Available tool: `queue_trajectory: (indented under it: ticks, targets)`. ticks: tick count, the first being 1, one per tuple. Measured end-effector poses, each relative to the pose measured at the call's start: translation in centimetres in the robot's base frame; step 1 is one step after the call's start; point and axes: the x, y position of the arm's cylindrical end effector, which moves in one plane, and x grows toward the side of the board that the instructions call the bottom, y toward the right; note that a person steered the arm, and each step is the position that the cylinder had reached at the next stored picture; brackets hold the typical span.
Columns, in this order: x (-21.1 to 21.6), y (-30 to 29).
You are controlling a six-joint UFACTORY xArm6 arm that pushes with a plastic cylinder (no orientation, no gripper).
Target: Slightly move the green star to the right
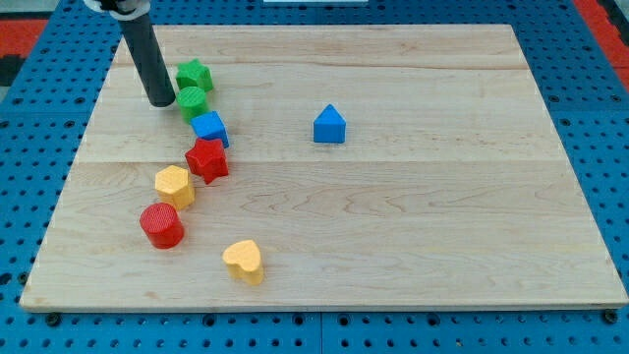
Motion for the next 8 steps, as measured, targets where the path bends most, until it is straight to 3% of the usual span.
queue_trajectory:
  ticks: [2,4,7,8]
  targets:
    - [0.1,3.8]
    - [-4.0,-4.1]
    - [-5.2,4.0]
    - [-2.9,2.9]
